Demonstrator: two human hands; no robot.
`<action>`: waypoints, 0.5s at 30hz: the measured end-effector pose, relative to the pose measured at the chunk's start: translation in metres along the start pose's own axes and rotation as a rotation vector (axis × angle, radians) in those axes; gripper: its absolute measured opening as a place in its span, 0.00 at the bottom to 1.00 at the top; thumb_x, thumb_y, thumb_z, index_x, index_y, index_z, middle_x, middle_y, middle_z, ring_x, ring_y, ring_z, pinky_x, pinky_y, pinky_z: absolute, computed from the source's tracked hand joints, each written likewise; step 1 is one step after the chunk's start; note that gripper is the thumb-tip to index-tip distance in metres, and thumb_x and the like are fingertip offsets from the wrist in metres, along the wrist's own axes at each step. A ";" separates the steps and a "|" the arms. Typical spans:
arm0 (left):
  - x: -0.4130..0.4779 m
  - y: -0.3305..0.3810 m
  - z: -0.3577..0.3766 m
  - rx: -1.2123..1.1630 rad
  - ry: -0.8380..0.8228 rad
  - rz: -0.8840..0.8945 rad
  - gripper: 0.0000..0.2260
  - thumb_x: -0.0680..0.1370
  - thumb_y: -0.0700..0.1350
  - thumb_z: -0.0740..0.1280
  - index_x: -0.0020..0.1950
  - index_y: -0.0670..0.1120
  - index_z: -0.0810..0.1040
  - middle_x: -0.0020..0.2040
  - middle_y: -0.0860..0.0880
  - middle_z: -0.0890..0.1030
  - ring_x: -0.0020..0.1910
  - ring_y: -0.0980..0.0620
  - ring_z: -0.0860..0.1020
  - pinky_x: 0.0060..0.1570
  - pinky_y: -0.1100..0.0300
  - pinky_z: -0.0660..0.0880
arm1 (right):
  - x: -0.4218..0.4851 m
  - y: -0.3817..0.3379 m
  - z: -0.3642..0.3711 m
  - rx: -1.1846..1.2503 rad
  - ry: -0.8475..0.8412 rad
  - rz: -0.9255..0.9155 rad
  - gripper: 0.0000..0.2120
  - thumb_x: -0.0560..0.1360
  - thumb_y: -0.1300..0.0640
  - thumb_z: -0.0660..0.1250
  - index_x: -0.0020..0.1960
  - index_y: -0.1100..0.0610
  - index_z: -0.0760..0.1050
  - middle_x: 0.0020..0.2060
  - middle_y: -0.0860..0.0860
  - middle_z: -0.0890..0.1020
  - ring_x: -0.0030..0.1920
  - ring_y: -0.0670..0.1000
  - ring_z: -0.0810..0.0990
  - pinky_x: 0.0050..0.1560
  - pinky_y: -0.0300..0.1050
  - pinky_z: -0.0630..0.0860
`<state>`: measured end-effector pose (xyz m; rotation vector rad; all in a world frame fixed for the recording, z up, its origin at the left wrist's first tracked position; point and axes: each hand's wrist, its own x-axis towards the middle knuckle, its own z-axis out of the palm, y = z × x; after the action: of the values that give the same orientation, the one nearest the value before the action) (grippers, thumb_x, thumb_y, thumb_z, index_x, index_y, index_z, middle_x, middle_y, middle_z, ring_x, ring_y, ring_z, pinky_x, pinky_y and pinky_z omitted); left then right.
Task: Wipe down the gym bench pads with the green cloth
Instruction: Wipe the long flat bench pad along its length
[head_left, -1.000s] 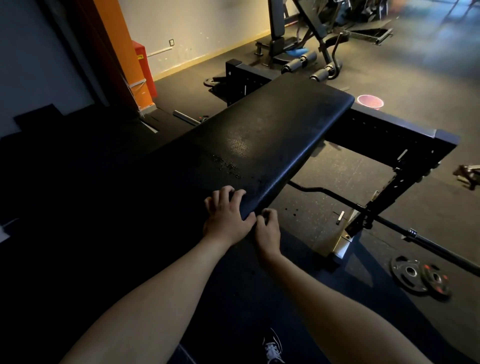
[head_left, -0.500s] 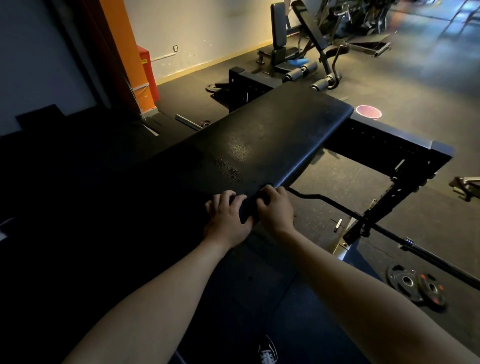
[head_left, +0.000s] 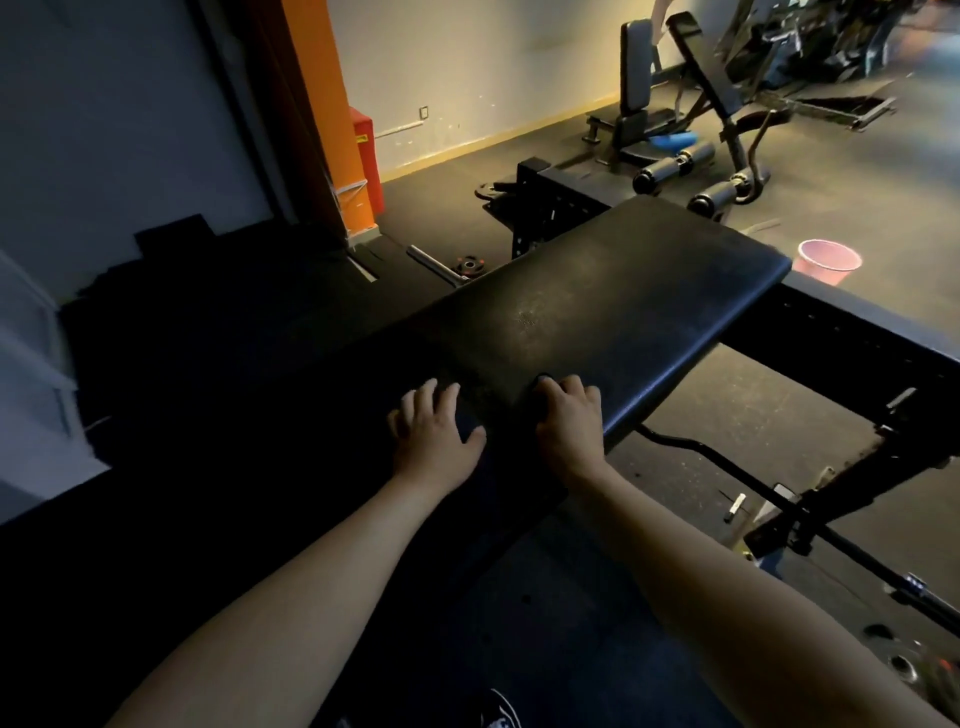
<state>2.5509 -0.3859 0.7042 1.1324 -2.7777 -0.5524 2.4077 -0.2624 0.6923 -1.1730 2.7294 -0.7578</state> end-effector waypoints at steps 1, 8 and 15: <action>0.012 -0.003 -0.003 0.008 -0.087 -0.038 0.35 0.78 0.64 0.62 0.81 0.53 0.55 0.81 0.47 0.52 0.79 0.44 0.49 0.75 0.40 0.50 | 0.013 -0.004 0.003 0.021 -0.018 -0.038 0.21 0.79 0.59 0.64 0.71 0.51 0.69 0.63 0.53 0.71 0.61 0.55 0.68 0.62 0.50 0.72; 0.038 -0.003 0.005 0.059 -0.138 -0.103 0.39 0.75 0.68 0.61 0.81 0.57 0.49 0.81 0.51 0.47 0.78 0.43 0.47 0.74 0.38 0.48 | 0.090 -0.045 0.029 0.051 -0.072 -0.128 0.24 0.79 0.60 0.63 0.74 0.50 0.66 0.66 0.53 0.71 0.61 0.55 0.68 0.61 0.47 0.71; 0.035 -0.004 0.008 0.141 -0.092 -0.121 0.41 0.73 0.71 0.62 0.80 0.53 0.54 0.81 0.50 0.49 0.78 0.43 0.48 0.75 0.40 0.49 | 0.126 -0.083 0.041 0.271 -0.112 -0.285 0.22 0.77 0.60 0.67 0.68 0.52 0.66 0.62 0.51 0.77 0.60 0.53 0.75 0.63 0.48 0.71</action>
<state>2.5265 -0.4107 0.6937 1.3437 -2.8807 -0.4352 2.3840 -0.4161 0.7109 -1.5017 2.3062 -1.0200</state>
